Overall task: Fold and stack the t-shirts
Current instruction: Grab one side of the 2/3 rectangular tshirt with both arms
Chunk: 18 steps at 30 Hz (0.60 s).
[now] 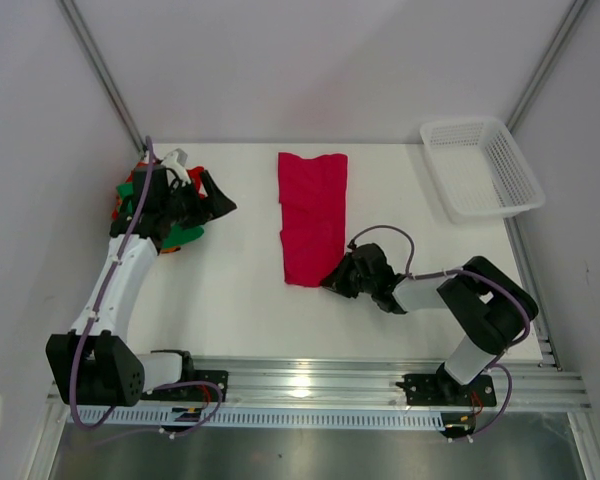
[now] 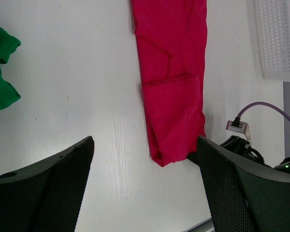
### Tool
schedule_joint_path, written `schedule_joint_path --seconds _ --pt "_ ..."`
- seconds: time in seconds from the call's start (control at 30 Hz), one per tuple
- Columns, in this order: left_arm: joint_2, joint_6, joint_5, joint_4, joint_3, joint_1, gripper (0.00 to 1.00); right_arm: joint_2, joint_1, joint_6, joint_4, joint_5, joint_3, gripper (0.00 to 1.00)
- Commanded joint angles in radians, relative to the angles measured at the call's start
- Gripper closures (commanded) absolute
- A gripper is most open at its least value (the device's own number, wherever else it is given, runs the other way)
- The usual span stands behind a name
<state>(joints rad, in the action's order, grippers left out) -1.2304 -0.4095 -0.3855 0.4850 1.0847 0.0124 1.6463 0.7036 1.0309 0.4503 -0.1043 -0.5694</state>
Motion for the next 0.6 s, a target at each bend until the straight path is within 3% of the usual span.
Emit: schedule_joint_path --seconds 0.0,0.23,0.57 --pt "0.032 0.029 0.019 0.003 0.056 0.000 0.12 0.014 -0.006 -0.020 -0.016 -0.021 -0.049 0.84" --pt "0.028 0.020 0.008 -0.006 0.049 0.000 0.12 -0.023 -0.004 -0.048 -0.054 -0.017 -0.046 1.00" --pt "0.006 0.006 -0.024 -0.028 0.044 0.000 0.12 -0.238 0.088 -0.101 -0.329 0.032 -0.027 1.00"
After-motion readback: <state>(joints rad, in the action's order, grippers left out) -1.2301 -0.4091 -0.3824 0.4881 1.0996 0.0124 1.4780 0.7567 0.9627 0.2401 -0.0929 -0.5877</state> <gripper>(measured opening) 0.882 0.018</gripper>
